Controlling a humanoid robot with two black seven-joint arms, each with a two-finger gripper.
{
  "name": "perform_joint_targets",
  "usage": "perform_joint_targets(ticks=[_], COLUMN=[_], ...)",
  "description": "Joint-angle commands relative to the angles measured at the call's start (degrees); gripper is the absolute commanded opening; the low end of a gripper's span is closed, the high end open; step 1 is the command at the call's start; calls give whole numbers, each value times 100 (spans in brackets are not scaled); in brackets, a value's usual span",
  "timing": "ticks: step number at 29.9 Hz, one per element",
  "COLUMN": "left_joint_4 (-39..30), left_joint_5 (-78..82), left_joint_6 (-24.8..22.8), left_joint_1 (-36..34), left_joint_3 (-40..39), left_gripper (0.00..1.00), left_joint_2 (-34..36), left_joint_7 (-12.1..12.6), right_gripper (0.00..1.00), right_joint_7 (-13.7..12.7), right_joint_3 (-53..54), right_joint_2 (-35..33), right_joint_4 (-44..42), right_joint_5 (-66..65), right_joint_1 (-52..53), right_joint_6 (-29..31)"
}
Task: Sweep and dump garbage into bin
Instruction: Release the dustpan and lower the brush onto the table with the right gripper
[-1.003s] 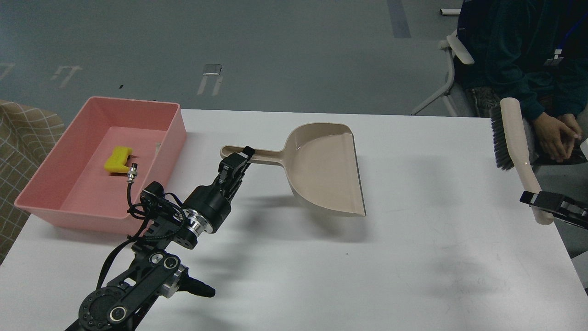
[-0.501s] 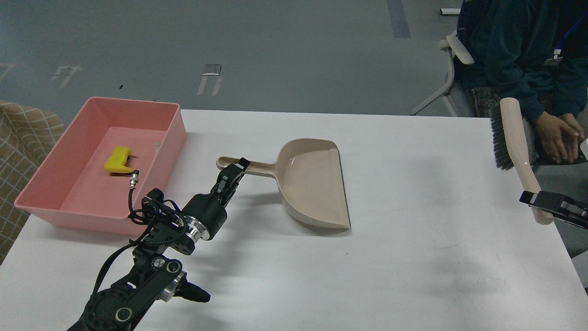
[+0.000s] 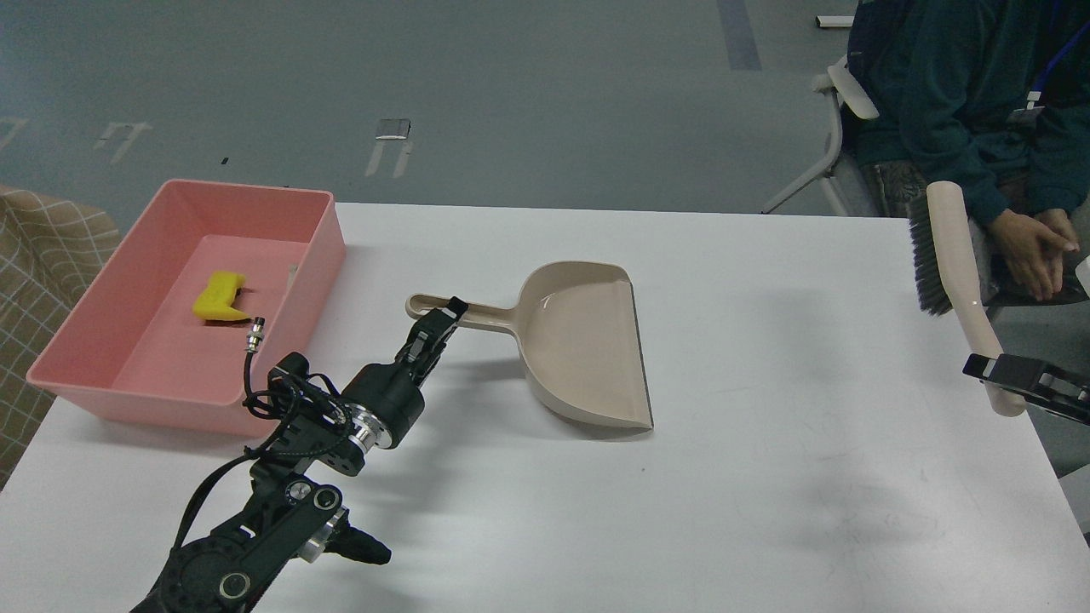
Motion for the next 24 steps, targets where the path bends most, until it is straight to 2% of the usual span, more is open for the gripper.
perform_joint_targets(ticks=[1, 5, 8, 20, 24], left_joint_4=[0, -9, -18, -273, -641], left_joint_5=[-8, -8, -17, -26, -61], left_joint_6=[0, -53, -79, -677, -1037], left_joint_1=[8, 43, 60, 403, 631], left_joint_3=[0, 8, 8, 0, -18], left_gripper=[78, 90, 93, 96, 96], left_joint_2=[9, 44, 79, 193, 466], left_joint_7=[-45, -72, -80, -107, -107], right_gripper=[0, 0, 0, 0, 0], right_joint_7=[1, 1, 1, 19, 19], right_joint_3=[0, 0, 0, 0, -17], right_joint_2=[0, 0, 0, 79, 298], right_joint_4=[0, 0, 0, -44, -53], right_joint_5=[0, 0, 0, 9, -9], right_joint_1=[0, 0, 0, -211, -368], right_joint_6=[1, 1, 1, 106, 185])
